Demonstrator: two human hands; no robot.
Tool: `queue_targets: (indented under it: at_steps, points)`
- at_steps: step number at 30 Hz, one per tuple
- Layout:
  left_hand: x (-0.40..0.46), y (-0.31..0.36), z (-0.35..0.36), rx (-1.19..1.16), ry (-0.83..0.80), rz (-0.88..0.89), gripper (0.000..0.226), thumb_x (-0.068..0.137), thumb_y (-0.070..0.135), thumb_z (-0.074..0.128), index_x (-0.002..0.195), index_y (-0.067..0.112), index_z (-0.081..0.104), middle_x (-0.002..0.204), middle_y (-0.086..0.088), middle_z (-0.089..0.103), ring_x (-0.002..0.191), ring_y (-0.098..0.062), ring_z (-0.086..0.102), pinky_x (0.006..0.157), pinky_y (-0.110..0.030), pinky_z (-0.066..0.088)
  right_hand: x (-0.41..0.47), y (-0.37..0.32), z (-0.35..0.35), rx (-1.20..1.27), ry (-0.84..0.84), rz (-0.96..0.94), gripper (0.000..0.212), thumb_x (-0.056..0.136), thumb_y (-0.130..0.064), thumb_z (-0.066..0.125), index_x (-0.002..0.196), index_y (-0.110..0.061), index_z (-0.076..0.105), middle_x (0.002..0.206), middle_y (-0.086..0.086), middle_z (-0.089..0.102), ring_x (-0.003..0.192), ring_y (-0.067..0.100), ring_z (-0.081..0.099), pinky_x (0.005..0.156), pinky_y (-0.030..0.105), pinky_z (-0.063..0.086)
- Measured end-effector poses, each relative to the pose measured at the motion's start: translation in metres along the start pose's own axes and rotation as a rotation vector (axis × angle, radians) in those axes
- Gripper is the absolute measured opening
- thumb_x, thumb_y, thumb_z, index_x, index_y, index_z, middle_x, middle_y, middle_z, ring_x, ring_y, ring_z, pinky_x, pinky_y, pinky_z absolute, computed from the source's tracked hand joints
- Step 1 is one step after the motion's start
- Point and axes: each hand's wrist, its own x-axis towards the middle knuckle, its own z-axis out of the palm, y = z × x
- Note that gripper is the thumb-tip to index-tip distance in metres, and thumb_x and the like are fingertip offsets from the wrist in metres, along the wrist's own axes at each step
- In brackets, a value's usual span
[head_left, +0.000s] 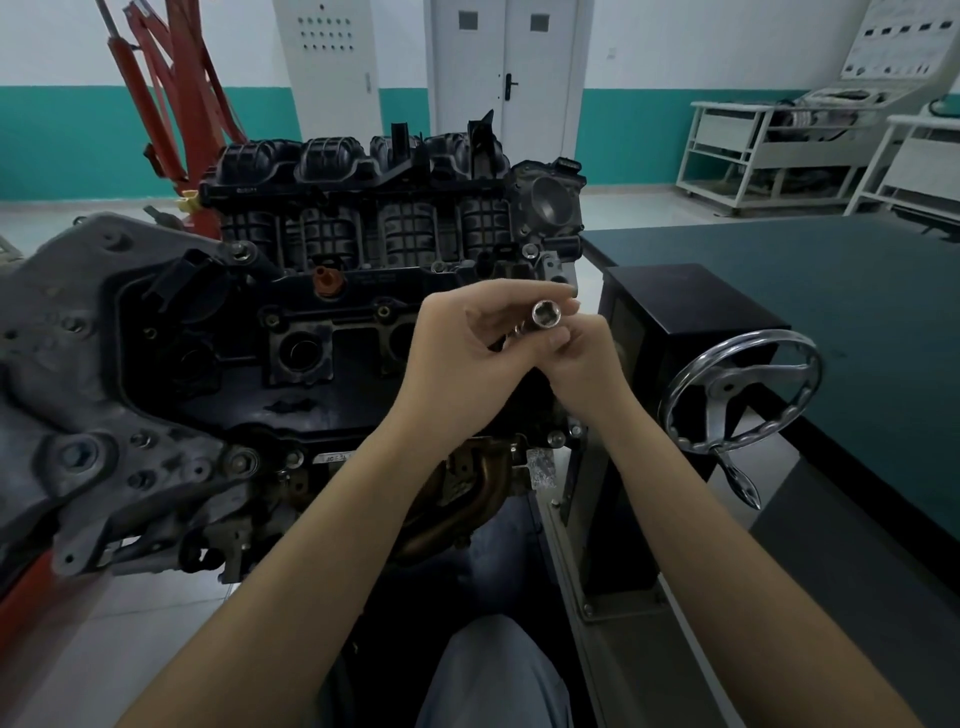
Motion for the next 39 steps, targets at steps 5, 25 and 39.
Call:
queue_targets:
  at_steps: [5, 25, 39]
  points:
    - [0.000, 0.000, 0.003, 0.158, 0.089, 0.032, 0.028, 0.069, 0.005, 0.083, 0.093, 0.012, 0.073, 0.088, 0.005, 0.072, 0.088, -0.006, 0.069, 0.084, -0.026, 0.056, 0.000, 0.003, -0.001, -0.005, 0.053, -0.034, 0.021, 0.080, 0.005, 0.070, 0.099, -0.005, 0.070, 0.089, 0.005, 0.072, 0.087, 0.016, 0.070, 0.079, 0.028, 0.055]
    - [0.002, 0.002, 0.008, 0.079, 0.023, -0.006, 0.032, 0.074, -0.003, 0.078, 0.104, 0.005, 0.071, 0.095, -0.004, 0.073, 0.094, -0.011, 0.070, 0.087, -0.027, 0.055, 0.000, -0.004, -0.001, -0.100, 0.057, -0.047, 0.022, 0.078, -0.002, 0.067, 0.073, -0.023, 0.066, 0.064, -0.022, 0.064, 0.065, -0.006, 0.061, 0.059, 0.008, 0.044]
    - [0.001, 0.002, 0.007, 0.135, 0.094, 0.017, 0.028, 0.067, 0.004, 0.084, 0.093, 0.009, 0.074, 0.087, 0.003, 0.073, 0.085, -0.005, 0.070, 0.082, -0.022, 0.056, 0.001, -0.006, -0.003, -0.085, 0.026, -0.025, 0.027, 0.079, 0.001, 0.069, 0.092, -0.022, 0.068, 0.075, -0.026, 0.067, 0.077, -0.008, 0.065, 0.068, 0.007, 0.046]
